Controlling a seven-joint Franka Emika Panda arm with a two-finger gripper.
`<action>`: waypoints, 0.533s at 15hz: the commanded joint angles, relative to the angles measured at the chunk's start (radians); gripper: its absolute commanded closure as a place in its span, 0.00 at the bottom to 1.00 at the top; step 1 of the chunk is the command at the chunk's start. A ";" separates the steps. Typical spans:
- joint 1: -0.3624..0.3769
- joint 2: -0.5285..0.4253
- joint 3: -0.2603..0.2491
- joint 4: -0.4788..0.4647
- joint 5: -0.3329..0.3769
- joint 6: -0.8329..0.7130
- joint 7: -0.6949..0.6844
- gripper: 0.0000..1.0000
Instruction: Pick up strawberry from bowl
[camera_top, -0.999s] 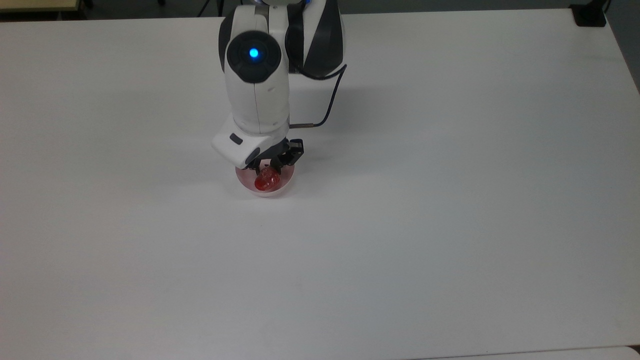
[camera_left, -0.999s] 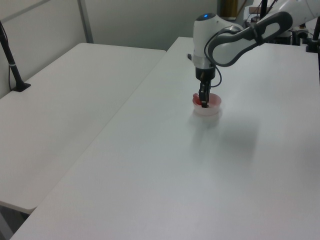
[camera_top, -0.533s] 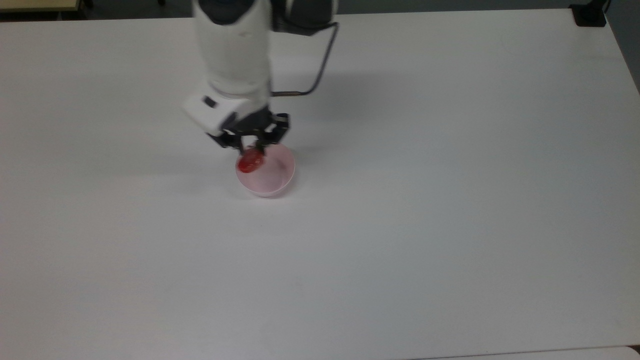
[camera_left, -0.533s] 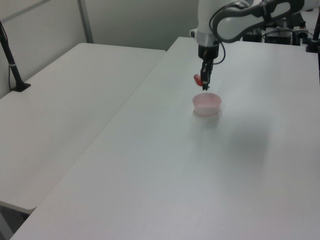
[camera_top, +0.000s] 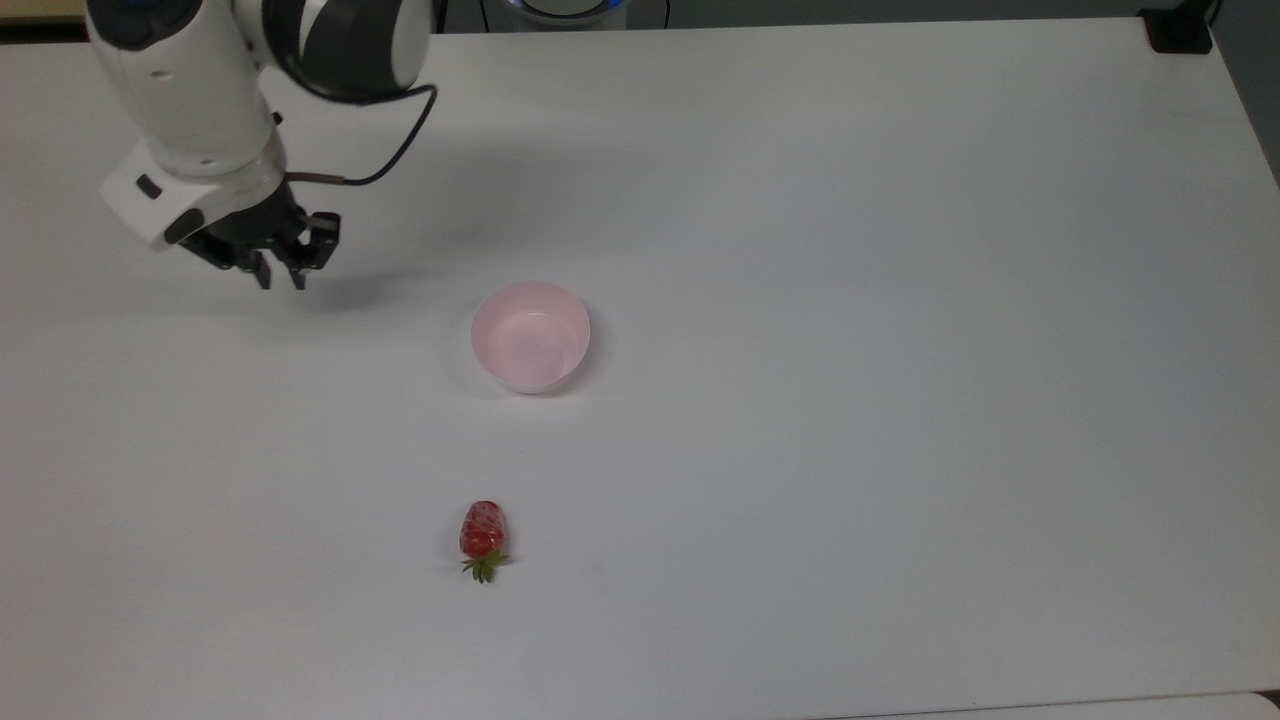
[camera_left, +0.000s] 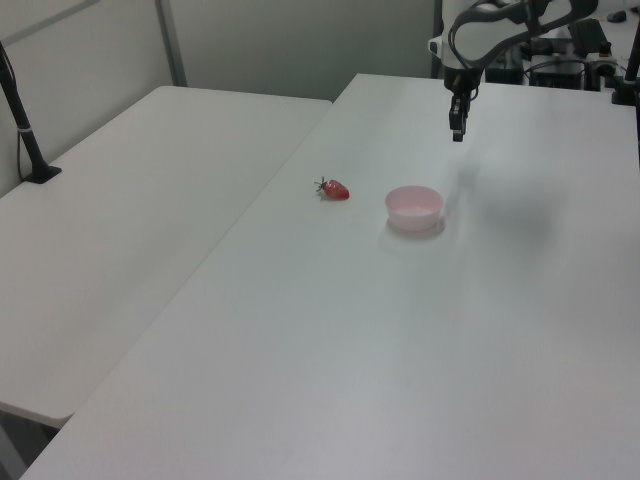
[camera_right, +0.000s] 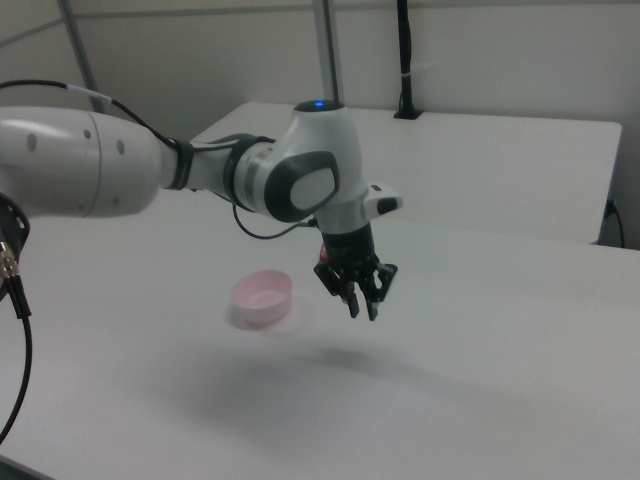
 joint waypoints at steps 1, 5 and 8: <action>0.021 0.018 -0.021 -0.009 0.021 0.047 -0.026 0.65; 0.034 0.018 -0.019 -0.006 0.023 0.046 0.006 0.38; 0.040 0.012 -0.012 -0.001 0.024 0.047 0.066 0.10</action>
